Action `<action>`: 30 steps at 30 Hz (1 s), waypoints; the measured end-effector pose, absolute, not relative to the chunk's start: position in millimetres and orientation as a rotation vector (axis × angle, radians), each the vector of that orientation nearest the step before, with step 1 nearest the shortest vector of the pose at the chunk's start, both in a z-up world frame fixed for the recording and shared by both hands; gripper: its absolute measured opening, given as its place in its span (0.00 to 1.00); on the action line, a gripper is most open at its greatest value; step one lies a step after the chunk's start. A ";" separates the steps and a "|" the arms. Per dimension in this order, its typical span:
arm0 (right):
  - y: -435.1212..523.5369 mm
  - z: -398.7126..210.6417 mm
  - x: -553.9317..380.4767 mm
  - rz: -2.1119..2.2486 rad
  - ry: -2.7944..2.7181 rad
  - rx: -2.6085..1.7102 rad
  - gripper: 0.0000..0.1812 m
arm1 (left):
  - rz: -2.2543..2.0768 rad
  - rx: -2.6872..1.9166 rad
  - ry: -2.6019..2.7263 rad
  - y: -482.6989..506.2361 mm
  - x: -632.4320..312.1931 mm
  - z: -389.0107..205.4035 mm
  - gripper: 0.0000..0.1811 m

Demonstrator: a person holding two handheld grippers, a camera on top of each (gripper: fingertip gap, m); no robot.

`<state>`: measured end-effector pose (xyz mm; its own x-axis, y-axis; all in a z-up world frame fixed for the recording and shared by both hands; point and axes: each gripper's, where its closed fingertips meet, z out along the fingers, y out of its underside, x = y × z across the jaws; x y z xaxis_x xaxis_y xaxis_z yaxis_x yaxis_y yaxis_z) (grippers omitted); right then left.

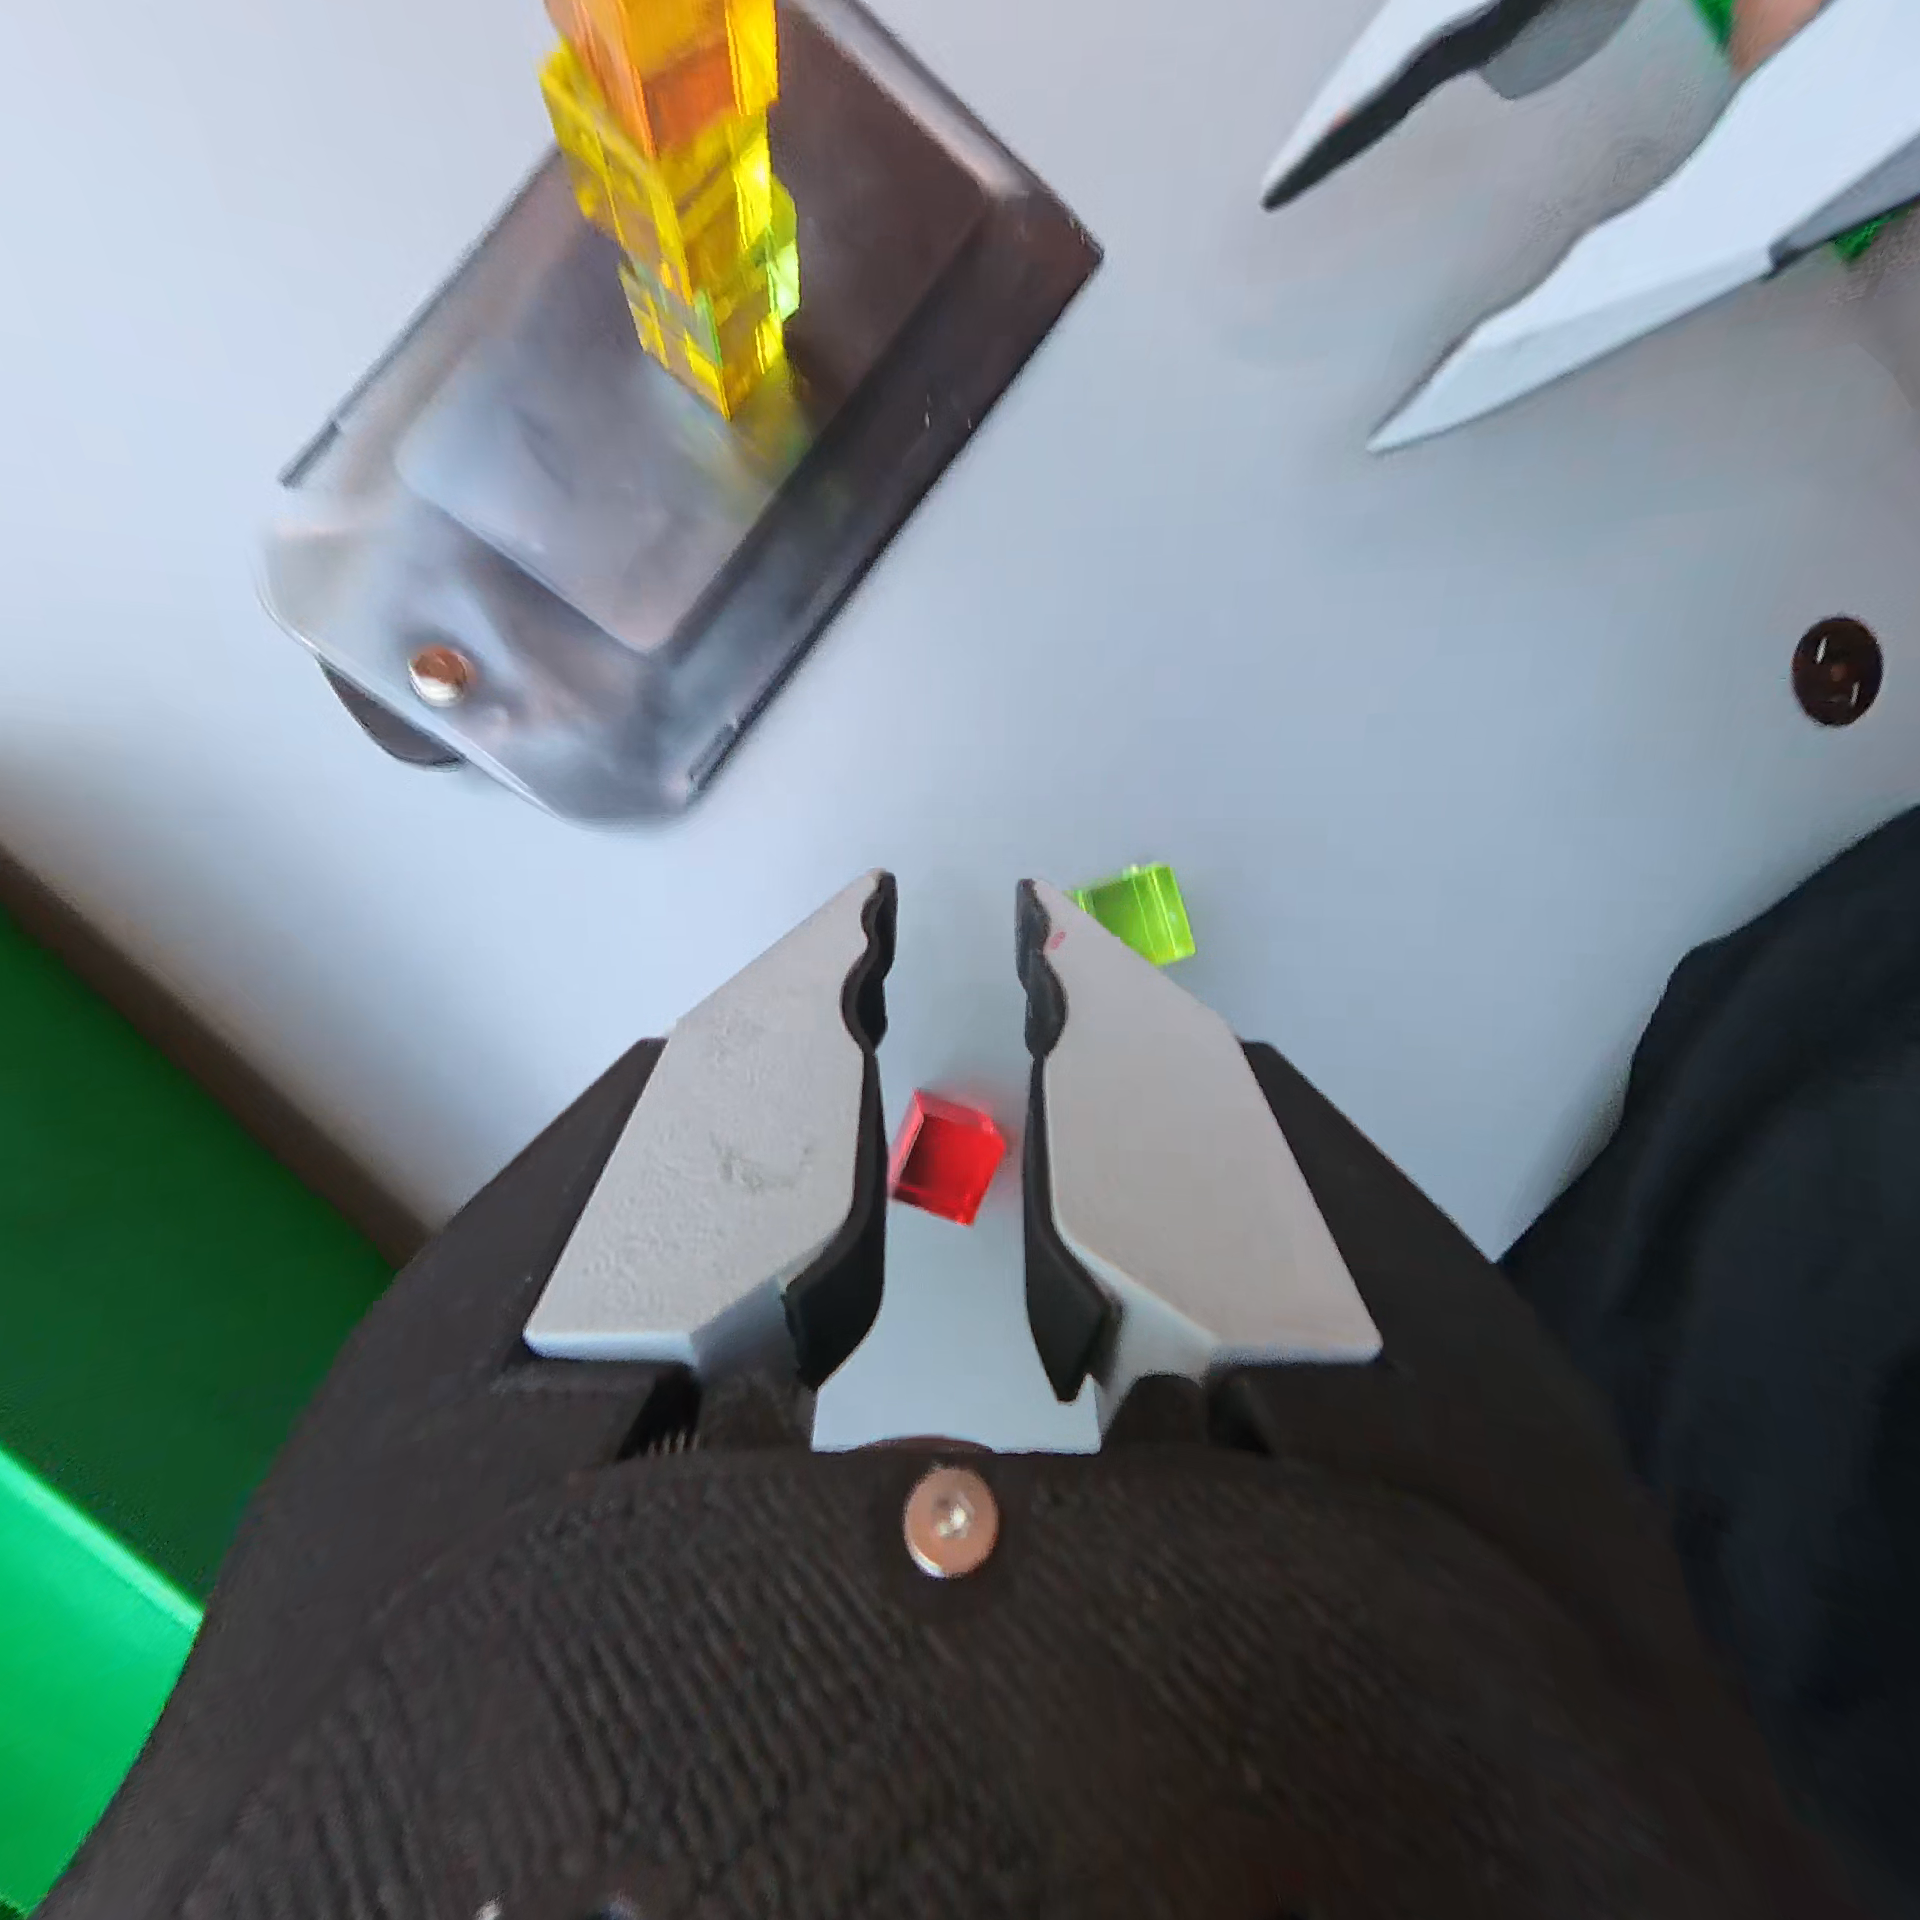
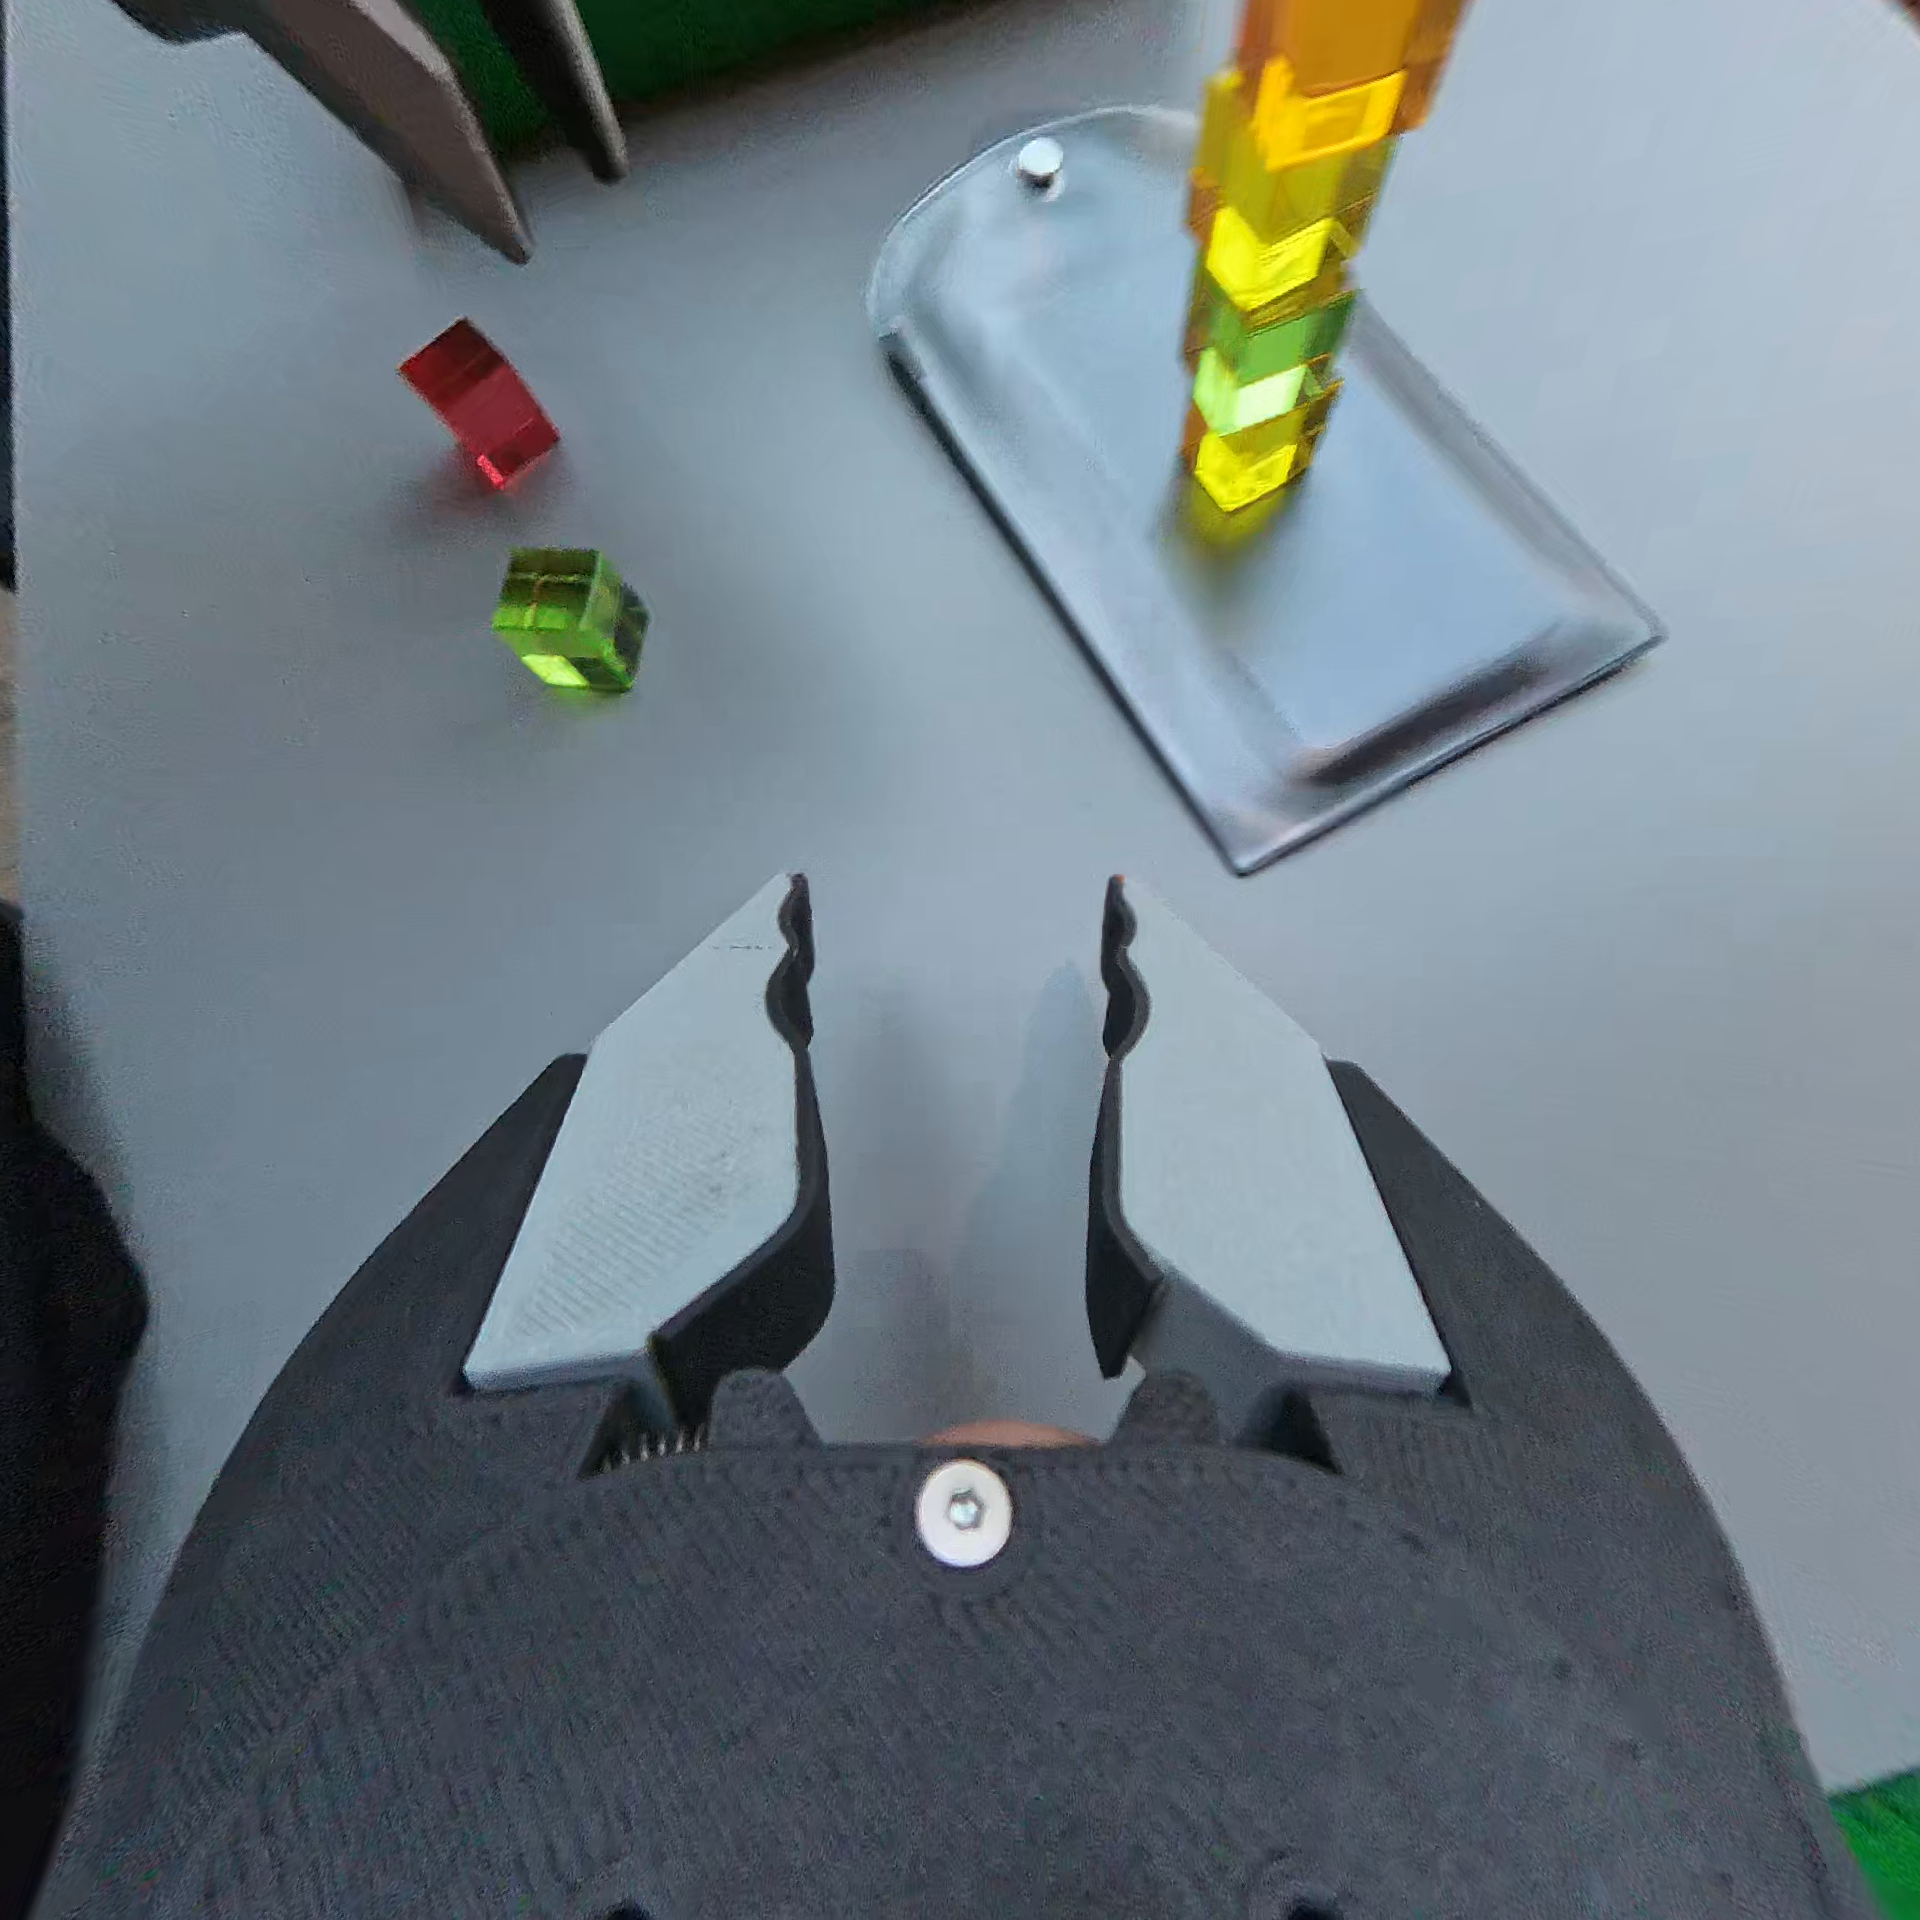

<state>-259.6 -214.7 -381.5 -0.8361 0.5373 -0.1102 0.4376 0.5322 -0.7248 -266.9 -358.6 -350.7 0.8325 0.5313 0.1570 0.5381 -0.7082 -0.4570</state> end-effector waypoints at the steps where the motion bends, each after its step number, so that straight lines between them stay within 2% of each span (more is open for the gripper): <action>1: -223.1 -386.2 -248.5 1.196 -2.668 -0.818 0.29 | -0.026 -2.527 -0.798 -363.0 -260.7 -354.6 0.14; 3: -243.5 -393.3 -230.7 1.210 -2.718 -0.769 0.31 | -0.042 -2.514 -0.786 -367.1 -246.8 -356.7 0.21; 10: -288.4 -393.8 -204.4 1.302 -2.797 -0.720 0.31 | 0.010 -2.709 -0.627 -405.5 -223.1 -382.1 0.27; 14: -279.7 -395.9 -196.2 1.255 -2.846 -0.676 0.31 | -0.012 -2.749 -0.525 -410.8 -216.1 -401.0 0.20; 16: -270.8 -396.3 -196.1 1.223 -2.849 -0.676 0.30 | -0.032 -2.793 -0.488 -415.5 -214.6 -411.2 0.13; 19: -257.0 -393.9 -201.5 1.209 -2.817 -0.736 0.30 | -0.034 -2.812 -0.447 -416.1 -218.0 -413.8 0.13; 23: -243.0 -393.3 -209.0 1.220 -2.761 -0.851 0.29 | 0.052 -2.783 -0.336 -401.4 -244.8 -384.7 0.13; 30: -231.5 -394.1 -210.0 1.229 -2.709 -0.931 0.28 | 0.215 -2.647 0.002 -323.7 -334.2 -287.3 0.13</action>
<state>-210.0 -231.5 -394.1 -0.8214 0.5287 -0.2142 0.5093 0.5106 -0.6928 -334.2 -323.7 -287.3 0.9877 0.0364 -0.1524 -0.0392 -0.8842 -0.4654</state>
